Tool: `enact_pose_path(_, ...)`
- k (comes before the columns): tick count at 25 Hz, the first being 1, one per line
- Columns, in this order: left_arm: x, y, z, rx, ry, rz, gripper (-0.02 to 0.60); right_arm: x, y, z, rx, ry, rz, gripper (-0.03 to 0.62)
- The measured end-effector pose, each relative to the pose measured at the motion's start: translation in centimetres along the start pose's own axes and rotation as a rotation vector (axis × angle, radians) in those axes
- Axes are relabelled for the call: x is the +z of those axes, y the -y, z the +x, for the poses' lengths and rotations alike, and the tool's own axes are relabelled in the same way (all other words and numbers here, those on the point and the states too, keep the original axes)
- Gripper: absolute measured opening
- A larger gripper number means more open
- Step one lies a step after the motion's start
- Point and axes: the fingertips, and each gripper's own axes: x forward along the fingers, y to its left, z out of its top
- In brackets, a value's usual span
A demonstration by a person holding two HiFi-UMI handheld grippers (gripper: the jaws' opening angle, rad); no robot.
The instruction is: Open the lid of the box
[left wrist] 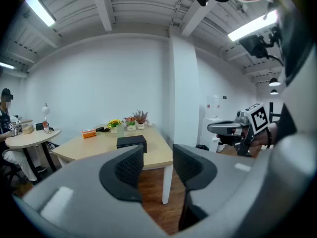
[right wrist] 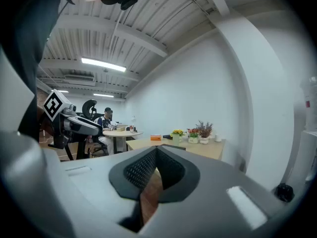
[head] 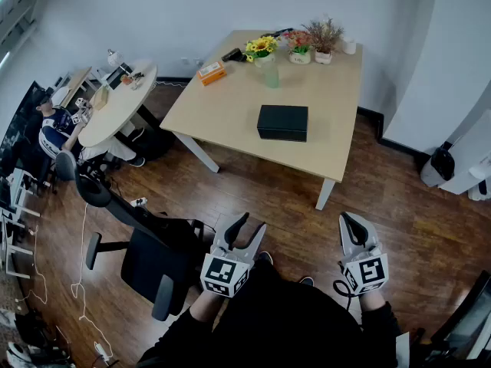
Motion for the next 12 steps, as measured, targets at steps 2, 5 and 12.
enact_pose_path(2, -0.3, -2.1, 1.3, 0.010, -0.008, -0.006, 0.169, -0.4, 0.9, 1.3, -0.016, -0.013, 0.005, 0.000)
enact_pose_path(5, -0.2, -6.2, 4.2, 0.032, 0.009, -0.008, 0.169, -1.0, 2.5, 4.3, -0.041, -0.029, -0.002, 0.000)
enact_pose_path(12, -0.5, -18.5, 17.4, -0.008, 0.004, 0.048, 0.172, -0.6, 7.6, 14.4, -0.176, -0.123, -0.033, 0.000)
